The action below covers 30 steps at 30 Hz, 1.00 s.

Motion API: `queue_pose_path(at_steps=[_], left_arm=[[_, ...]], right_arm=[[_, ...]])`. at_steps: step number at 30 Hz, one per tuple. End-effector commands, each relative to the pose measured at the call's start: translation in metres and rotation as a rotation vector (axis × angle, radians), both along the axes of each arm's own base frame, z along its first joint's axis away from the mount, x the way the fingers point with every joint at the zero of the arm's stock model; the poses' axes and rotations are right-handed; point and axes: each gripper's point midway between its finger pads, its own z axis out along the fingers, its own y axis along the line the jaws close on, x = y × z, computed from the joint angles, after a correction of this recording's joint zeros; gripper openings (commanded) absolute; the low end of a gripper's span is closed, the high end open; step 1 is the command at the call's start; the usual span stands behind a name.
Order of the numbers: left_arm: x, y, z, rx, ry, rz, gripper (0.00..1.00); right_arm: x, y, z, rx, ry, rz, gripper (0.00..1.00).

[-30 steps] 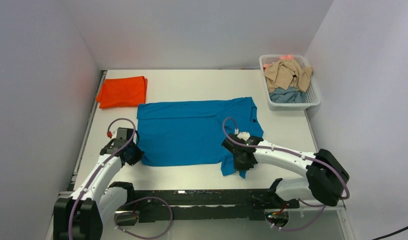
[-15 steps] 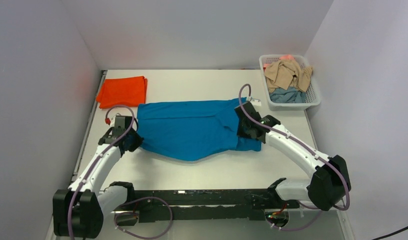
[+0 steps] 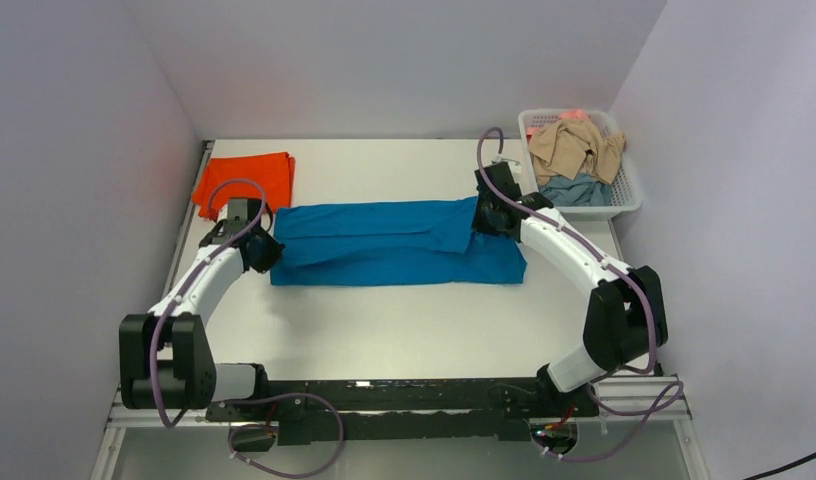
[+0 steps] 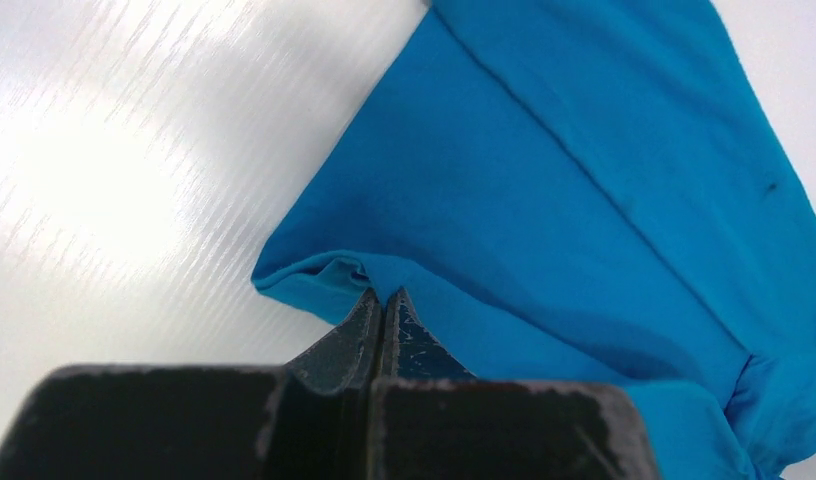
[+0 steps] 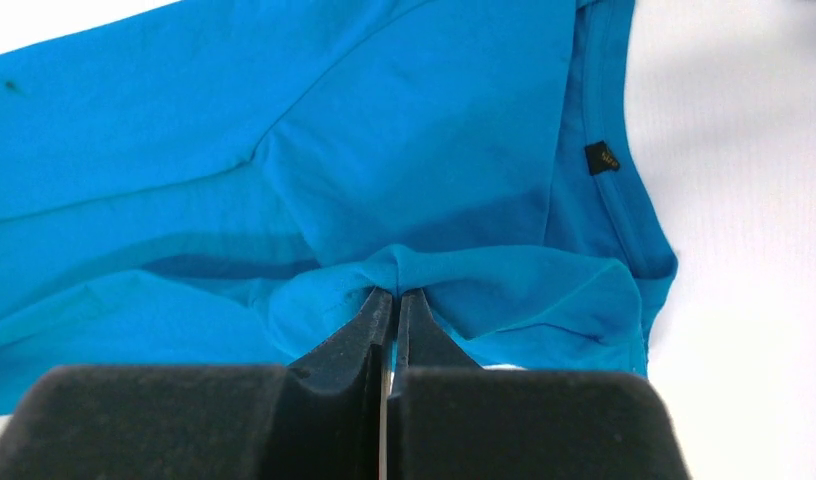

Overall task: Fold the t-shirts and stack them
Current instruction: Fold the other side of the tshirt into a rectangle

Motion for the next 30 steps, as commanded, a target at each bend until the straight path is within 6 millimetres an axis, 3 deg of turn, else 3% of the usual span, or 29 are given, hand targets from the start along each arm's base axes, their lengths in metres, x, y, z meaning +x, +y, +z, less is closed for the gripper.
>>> queue_pose_path(at_steps=[1,9,15,18,20,21,22,23,24,26,29,30], left_arm=[[0.029,0.004,0.018,0.018,-0.048,-0.008,0.0],[0.043,0.006,0.011,0.027,-0.017,-0.008,0.0],[0.055,0.004,-0.002,0.023,0.023,-0.034,0.02],[0.065,0.008,-0.007,0.041,0.044,-0.026,0.12],[0.071,0.007,-0.007,0.041,0.057,-0.035,0.29],[0.075,0.006,-0.004,0.041,0.054,-0.044,0.45],[0.077,0.011,-0.001,0.042,0.052,-0.037,0.63],[0.079,0.015,0.004,0.046,0.046,-0.029,0.79],[0.081,0.016,0.011,0.048,0.036,-0.028,0.95],[0.083,0.016,0.026,0.053,0.001,-0.035,0.99],[0.08,0.014,0.045,0.05,-0.056,-0.049,0.99],[0.079,0.011,0.049,0.043,-0.069,-0.062,0.99]], right_arm=[[0.032,0.005,0.023,0.032,-0.08,0.022,0.0],[0.052,-0.002,0.014,0.004,-0.044,0.018,0.0],[0.065,-0.006,-0.006,-0.004,0.014,0.003,0.0],[0.078,-0.006,-0.018,-0.008,0.054,0.002,0.04],[0.092,-0.007,-0.029,-0.014,0.081,0.001,0.09],[0.099,-0.008,-0.033,-0.014,0.1,-0.006,0.12],[0.107,-0.01,-0.038,-0.019,0.112,-0.013,0.16],[0.115,-0.014,-0.041,-0.025,0.12,-0.024,0.28],[0.12,-0.018,-0.044,-0.035,0.14,-0.042,0.47],[0.13,-0.024,-0.04,-0.051,0.149,-0.069,0.73],[0.132,-0.025,-0.016,-0.038,0.08,-0.072,0.97],[0.123,-0.023,-0.018,-0.022,0.074,-0.056,0.99]])
